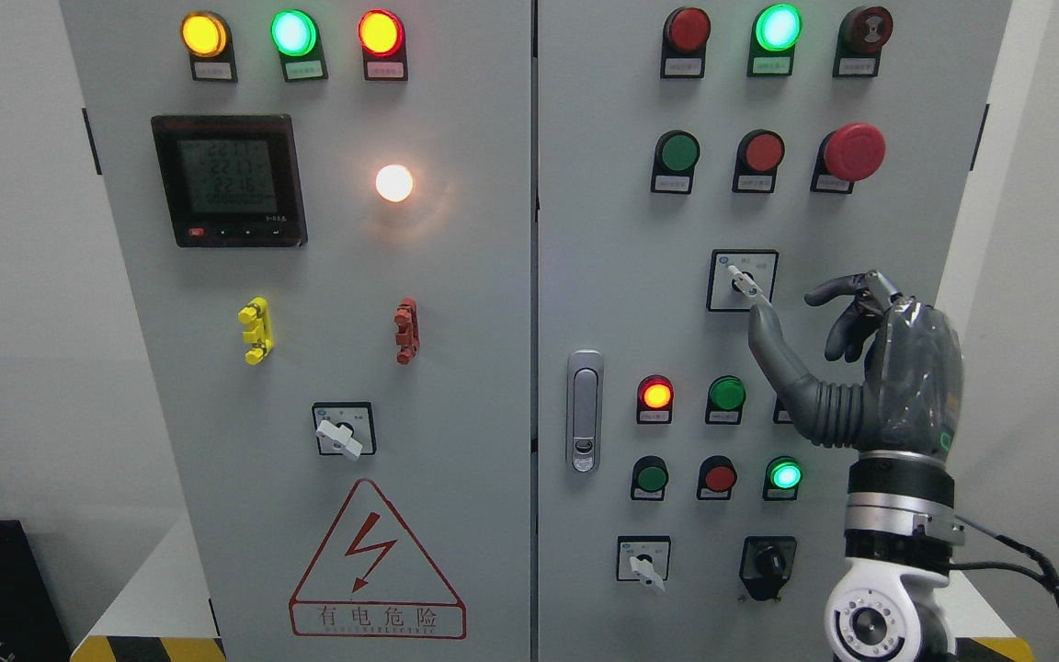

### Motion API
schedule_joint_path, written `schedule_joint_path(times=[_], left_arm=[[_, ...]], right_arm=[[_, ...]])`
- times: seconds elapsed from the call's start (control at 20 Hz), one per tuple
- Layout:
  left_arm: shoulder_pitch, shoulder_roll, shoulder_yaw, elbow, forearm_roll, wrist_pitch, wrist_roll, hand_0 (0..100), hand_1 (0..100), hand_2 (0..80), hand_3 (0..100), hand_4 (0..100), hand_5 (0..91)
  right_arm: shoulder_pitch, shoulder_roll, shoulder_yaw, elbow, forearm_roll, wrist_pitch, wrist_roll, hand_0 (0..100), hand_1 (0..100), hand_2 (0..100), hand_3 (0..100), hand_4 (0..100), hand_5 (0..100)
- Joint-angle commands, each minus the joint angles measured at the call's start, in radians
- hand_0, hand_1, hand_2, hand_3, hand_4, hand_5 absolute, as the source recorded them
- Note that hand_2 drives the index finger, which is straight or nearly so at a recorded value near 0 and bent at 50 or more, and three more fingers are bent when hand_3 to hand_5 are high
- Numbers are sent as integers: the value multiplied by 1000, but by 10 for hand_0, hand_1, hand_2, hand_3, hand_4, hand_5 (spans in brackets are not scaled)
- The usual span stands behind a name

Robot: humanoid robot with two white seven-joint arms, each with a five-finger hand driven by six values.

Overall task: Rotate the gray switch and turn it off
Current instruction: 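Pinch the upper rotary switch knob with right thumb and index finger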

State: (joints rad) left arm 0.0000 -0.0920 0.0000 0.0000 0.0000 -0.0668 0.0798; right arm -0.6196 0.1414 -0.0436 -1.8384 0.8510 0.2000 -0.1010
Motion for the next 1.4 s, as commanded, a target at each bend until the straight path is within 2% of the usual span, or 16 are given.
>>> schedule_joint_path(times=[0.0,0.25,0.8,1.35], left_arm=[[-9,0,8,-26,18,1,0,120,389,0,0,0,0],[-9,0,8,-26,20,1,0,120,389,0,0,0,0],[-9,0,8,-26,18,-1,0,120,389,0,0,0,0],[-9,0,8,-26,18,-1,0,120,389,0,0,0,0]], right_arm=[[-23,0,8,42,-1,3,0,83,471,548,956,994,1000],[-28,0,27,45,-1,7,0,73,483,550,956,994,1000],[-43,-5,27,76,-1,36,0,63,499,562,954,995,1000],[-63,-5,27,85,-1,38,-6,61,488,587,952,992,1000]])
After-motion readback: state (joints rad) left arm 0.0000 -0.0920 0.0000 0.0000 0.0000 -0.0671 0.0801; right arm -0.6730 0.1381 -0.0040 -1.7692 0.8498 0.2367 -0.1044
